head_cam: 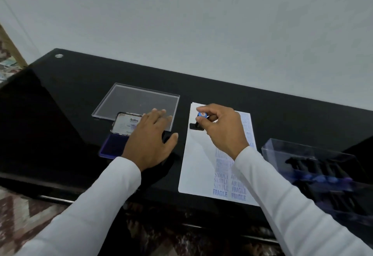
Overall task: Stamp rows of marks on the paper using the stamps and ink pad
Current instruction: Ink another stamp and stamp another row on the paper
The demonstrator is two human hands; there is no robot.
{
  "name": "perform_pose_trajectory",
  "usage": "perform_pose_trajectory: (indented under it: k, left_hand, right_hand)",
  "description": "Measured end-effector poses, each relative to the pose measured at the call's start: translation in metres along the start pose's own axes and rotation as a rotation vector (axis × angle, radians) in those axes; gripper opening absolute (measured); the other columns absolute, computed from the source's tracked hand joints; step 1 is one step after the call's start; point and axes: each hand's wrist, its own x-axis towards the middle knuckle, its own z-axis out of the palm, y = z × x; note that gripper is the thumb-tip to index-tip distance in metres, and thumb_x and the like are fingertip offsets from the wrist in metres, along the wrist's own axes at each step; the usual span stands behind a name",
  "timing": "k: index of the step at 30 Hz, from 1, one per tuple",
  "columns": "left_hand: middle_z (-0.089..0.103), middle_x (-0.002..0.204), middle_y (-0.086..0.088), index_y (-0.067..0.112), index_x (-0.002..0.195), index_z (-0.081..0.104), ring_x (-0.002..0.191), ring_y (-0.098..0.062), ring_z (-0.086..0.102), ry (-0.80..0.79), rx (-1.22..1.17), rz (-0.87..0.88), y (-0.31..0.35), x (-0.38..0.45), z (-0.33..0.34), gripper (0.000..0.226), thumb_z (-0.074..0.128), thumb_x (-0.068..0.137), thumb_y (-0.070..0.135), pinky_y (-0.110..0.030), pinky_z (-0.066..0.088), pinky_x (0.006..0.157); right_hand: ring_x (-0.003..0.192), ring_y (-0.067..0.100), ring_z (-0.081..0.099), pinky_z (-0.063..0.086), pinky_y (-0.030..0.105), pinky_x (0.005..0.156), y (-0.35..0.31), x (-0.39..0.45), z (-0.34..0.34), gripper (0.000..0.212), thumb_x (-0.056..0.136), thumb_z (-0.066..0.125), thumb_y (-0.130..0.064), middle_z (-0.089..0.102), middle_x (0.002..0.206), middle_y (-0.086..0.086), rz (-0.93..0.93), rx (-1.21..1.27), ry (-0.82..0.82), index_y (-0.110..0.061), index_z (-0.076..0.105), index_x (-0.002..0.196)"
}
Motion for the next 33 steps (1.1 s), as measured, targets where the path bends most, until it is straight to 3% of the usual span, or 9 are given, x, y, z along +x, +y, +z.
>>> perform_pose_trajectory:
  k: [4, 11, 18, 27, 33]
  left_hand:
    - [0.040, 0.157, 0.000, 0.022, 0.146, 0.049, 0.150, -0.022, 0.026, -0.005, 0.007, -0.001, 0.013, 0.019, 0.012, 0.057, 0.058, 0.096, 0.048, -0.043, 0.020, 0.124]
    - [0.038, 0.159, 0.002, 0.024, 0.147, 0.048, 0.151, -0.022, 0.025, -0.053, 0.038, -0.007, 0.026, 0.062, 0.034, 0.056, 0.053, 0.098, 0.049, -0.046, 0.020, 0.124]
    - [0.034, 0.161, 0.001, 0.023, 0.149, 0.045, 0.152, -0.023, 0.023, -0.124, 0.063, 0.053, 0.031, 0.108, 0.060, 0.056, 0.052, 0.099, 0.047, -0.043, 0.012, 0.124]
    - [0.041, 0.157, 0.003, 0.025, 0.148, 0.047, 0.149, -0.021, 0.030, -0.181, 0.124, 0.094, 0.017, 0.134, 0.079, 0.056, 0.051, 0.098, 0.050, -0.055, 0.016, 0.123]
    - [0.043, 0.155, 0.002, 0.022, 0.146, 0.050, 0.147, -0.021, 0.032, -0.173, 0.111, 0.102, 0.014, 0.133, 0.081, 0.054, 0.052, 0.098, 0.047, -0.054, 0.013, 0.124]
  right_hand:
    - [0.087, 0.009, 0.067, 0.061, 0.034, 0.083, 0.015, 0.010, -0.013, 0.022, 0.091, 0.071, -0.026, 0.071, 0.109, -0.008, 0.034, 0.002, 0.015, -0.023, 0.074, 0.112]
    - [0.082, 0.005, 0.068, 0.060, 0.029, 0.079, 0.038, 0.039, -0.032, 0.018, 0.089, 0.074, -0.019, 0.069, 0.095, -0.016, 0.083, 0.013, 0.052, -0.022, 0.076, 0.106]
    - [0.085, 0.007, 0.069, 0.061, 0.032, 0.080, 0.059, 0.078, -0.034, 0.020, 0.089, 0.074, -0.021, 0.073, 0.099, -0.008, 0.091, -0.002, 0.074, -0.020, 0.076, 0.109]
    - [0.087, 0.005, 0.068, 0.059, 0.030, 0.086, 0.071, 0.110, -0.026, 0.022, 0.089, 0.074, -0.024, 0.073, 0.101, -0.009, 0.096, -0.027, 0.045, -0.021, 0.075, 0.111]
    - [0.095, 0.012, 0.069, 0.059, 0.039, 0.088, 0.073, 0.114, -0.017, 0.026, 0.089, 0.074, -0.024, 0.073, 0.109, -0.002, 0.112, -0.024, 0.015, -0.019, 0.075, 0.114]
